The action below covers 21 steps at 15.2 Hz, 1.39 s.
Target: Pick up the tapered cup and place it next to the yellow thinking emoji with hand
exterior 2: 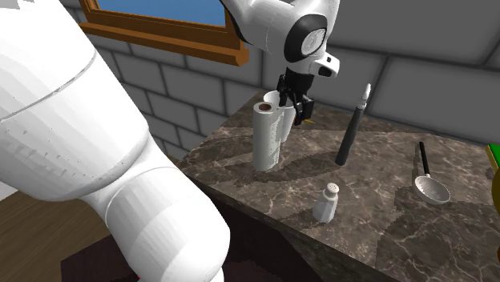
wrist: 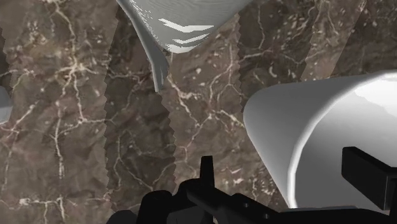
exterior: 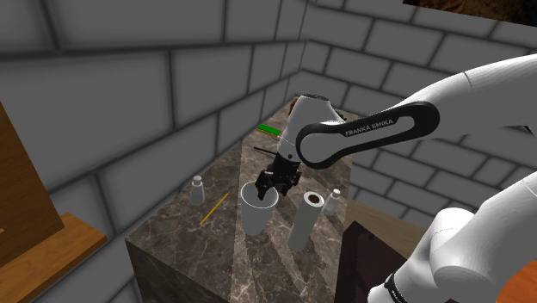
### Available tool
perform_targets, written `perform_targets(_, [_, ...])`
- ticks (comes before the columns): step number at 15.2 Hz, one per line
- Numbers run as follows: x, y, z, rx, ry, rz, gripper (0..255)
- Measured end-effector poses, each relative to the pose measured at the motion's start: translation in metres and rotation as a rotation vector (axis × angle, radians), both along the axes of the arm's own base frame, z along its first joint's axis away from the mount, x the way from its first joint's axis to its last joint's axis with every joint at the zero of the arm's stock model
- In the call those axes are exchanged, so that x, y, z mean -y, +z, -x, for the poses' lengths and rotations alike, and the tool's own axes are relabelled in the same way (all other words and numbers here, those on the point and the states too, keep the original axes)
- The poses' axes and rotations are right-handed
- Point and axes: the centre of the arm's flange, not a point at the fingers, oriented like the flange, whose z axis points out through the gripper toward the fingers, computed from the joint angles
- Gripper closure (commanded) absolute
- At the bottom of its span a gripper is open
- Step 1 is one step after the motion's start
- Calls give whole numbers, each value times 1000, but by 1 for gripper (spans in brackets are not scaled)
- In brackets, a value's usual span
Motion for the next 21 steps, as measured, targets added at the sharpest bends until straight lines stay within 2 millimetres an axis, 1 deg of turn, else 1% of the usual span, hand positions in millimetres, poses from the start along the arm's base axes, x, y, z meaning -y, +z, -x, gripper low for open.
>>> perform_targets(5, [-1,-2,-1,0,0,0,0])
perform_targets(6, [-1,-2,-1,0,0,0,255])
perform_targets(16, [-1,-2,0,0,0,0,255])
perform_targets(19, [-1,9,0,0,0,0,255])
perform_targets(21, [0,20,0,0,0,0,255])
